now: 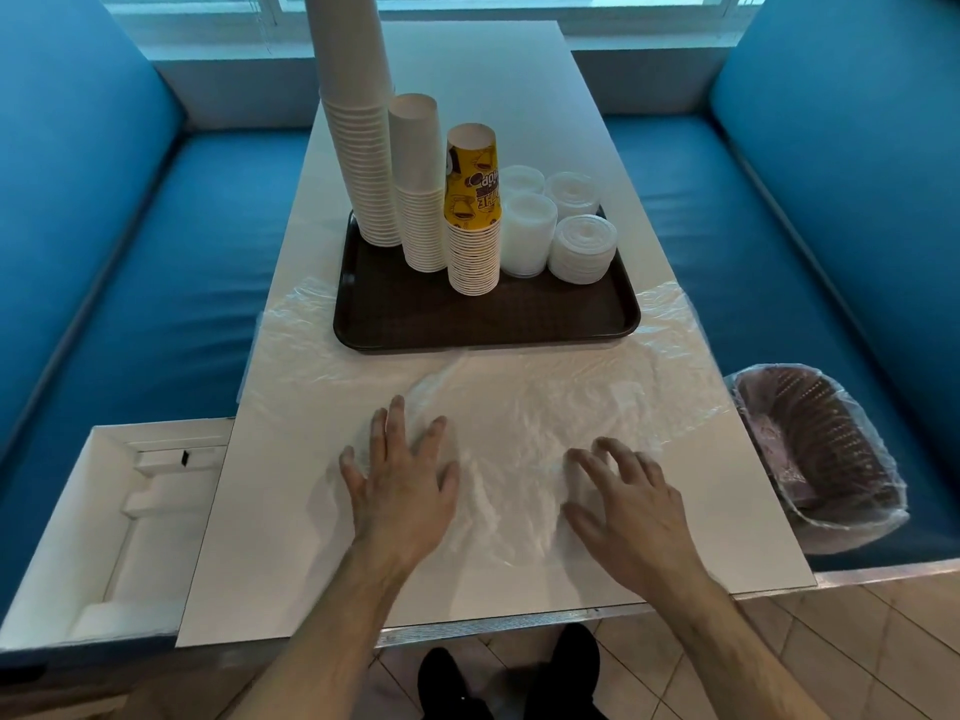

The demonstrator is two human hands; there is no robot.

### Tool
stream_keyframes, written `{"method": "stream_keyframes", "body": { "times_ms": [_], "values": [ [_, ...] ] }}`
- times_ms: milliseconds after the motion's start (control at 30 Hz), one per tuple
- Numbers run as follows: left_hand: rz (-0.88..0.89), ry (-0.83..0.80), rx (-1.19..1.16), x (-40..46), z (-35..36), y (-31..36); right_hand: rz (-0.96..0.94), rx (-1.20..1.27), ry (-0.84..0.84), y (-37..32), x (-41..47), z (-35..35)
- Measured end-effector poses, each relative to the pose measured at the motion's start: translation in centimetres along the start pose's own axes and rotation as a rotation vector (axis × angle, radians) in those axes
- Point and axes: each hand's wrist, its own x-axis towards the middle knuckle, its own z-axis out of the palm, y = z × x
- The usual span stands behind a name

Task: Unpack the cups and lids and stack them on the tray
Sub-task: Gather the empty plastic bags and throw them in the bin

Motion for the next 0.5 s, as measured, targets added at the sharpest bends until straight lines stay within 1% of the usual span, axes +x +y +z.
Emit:
{"method": "stream_keyframes", "body": {
  "times_ms": [100, 233, 333, 500],
  "values": [
    [-0.024, -0.029, -0.009, 1.5, -0.6, -0.8, 0.018, 0.004, 0.002, 0.2, -0.3, 0.0],
    [-0.025, -0.002, -0.072, 2.4, -1.4, -1.5, 0.043, 0.000, 0.003, 0.0, -0.6, 0.1],
    [-0.007, 0.032, -0.088, 1.8, -1.9, -2.5, 0.060, 0.005, 0.021, -0.4, -1.0, 0.3],
    [0.029, 0.023, -0.089, -0.5, -3.1, -4.0, 0.086, -0.004, 0.032, -1.5, -1.3, 0.8]
  ]
}}
